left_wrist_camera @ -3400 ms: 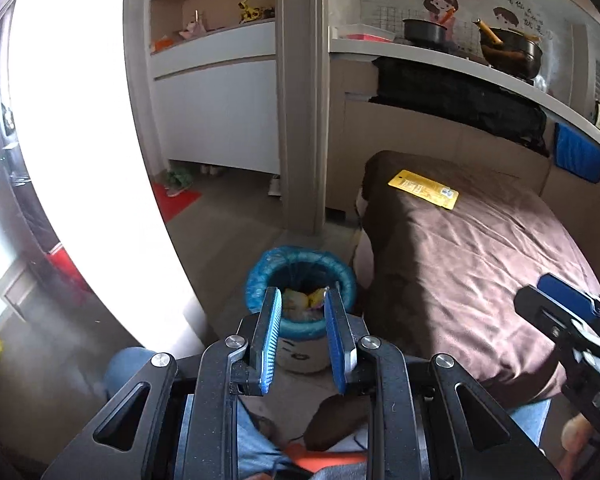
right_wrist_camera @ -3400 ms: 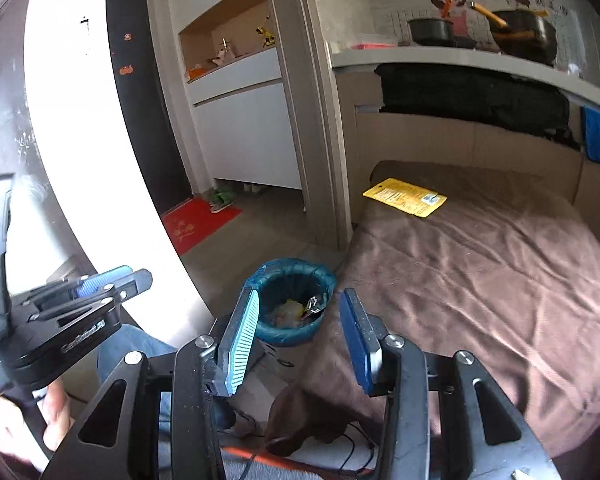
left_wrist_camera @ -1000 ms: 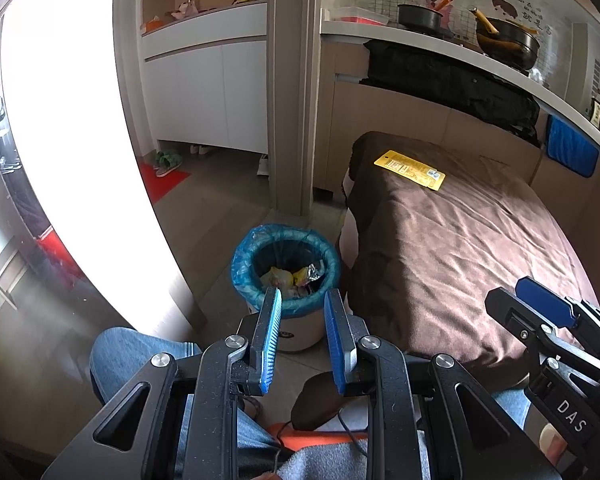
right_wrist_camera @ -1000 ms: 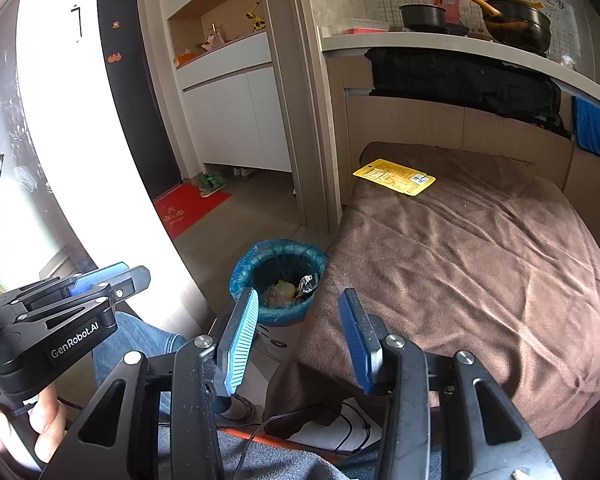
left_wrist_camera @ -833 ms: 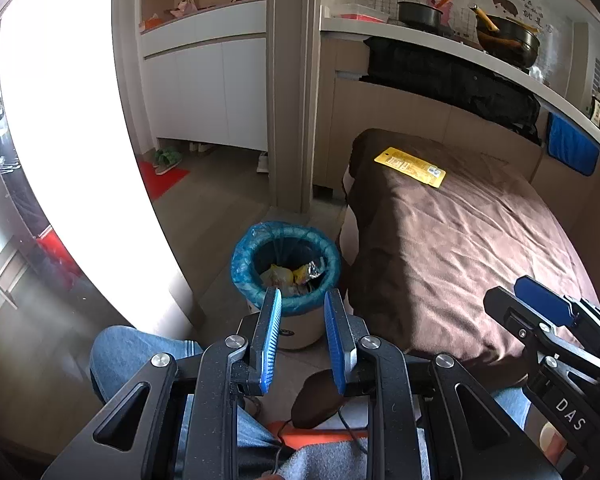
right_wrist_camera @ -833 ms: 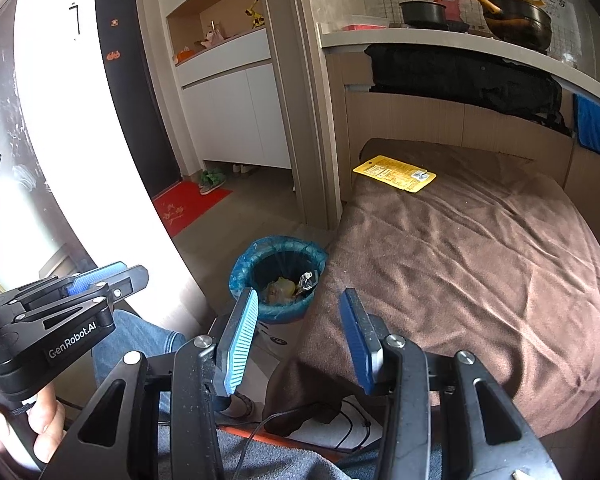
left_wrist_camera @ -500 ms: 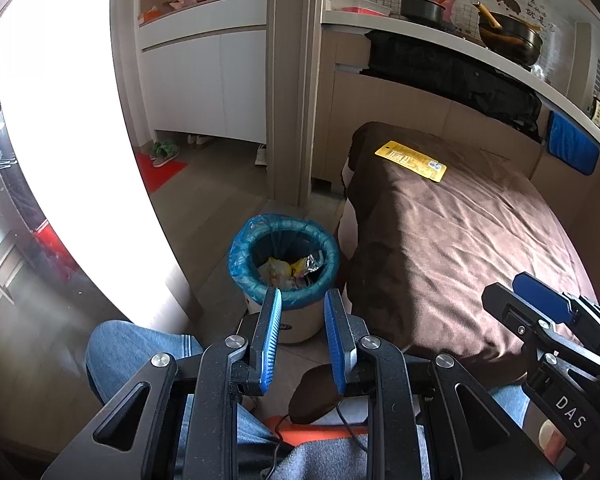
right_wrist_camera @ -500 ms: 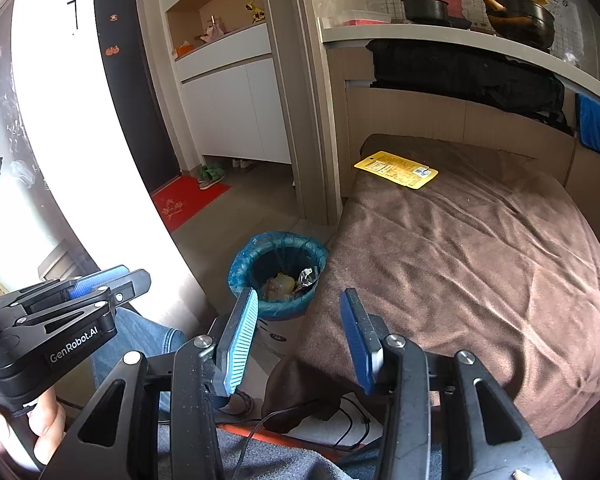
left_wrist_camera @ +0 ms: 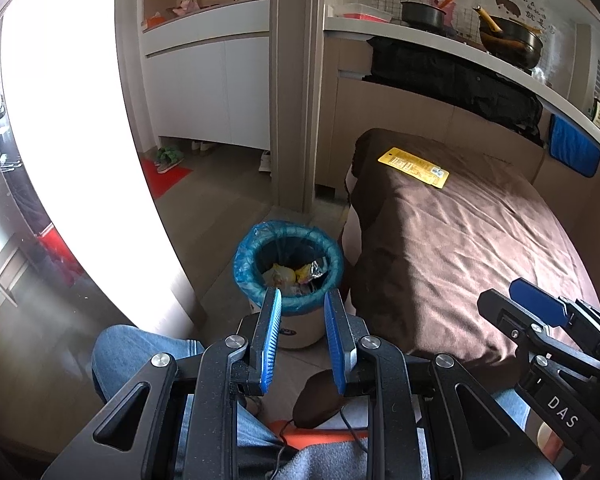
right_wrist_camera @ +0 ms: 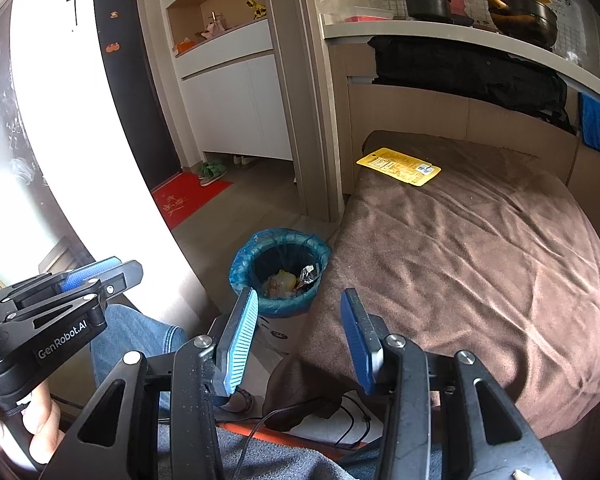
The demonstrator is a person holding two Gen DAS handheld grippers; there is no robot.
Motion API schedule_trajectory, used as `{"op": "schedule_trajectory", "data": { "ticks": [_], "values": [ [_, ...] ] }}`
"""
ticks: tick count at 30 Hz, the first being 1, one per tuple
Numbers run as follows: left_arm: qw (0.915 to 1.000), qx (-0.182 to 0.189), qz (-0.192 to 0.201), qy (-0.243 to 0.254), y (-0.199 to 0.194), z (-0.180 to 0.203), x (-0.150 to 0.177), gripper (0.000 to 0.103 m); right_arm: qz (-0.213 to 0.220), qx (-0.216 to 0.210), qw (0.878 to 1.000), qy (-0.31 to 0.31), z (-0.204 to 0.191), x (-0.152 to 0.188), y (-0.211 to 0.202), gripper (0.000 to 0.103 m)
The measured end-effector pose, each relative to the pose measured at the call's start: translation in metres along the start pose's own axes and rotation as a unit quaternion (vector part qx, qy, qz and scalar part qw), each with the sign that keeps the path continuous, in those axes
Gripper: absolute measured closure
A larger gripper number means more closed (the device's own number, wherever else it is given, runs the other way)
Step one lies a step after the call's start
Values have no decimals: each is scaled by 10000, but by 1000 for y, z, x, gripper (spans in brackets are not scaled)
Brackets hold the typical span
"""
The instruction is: Collect trash
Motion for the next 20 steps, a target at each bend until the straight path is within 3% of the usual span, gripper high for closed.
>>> {"op": "schedule_trajectory", "data": {
  "ticks": [20],
  "values": [
    [10000, 12, -52, -22, 0, 2, 1, 80, -8, -1, 10000, 13, 1, 1, 1, 62]
  ]
}}
Point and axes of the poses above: each gripper's, at about its wrist camera, not at the fingertips, and y roughly the way its jaws point, z to its right, x to its underside, the point moved 4 cm from there along y, roughly the way its jaws point, and after that the axes turned 15 degrees about -z, right-handed, at the moved point
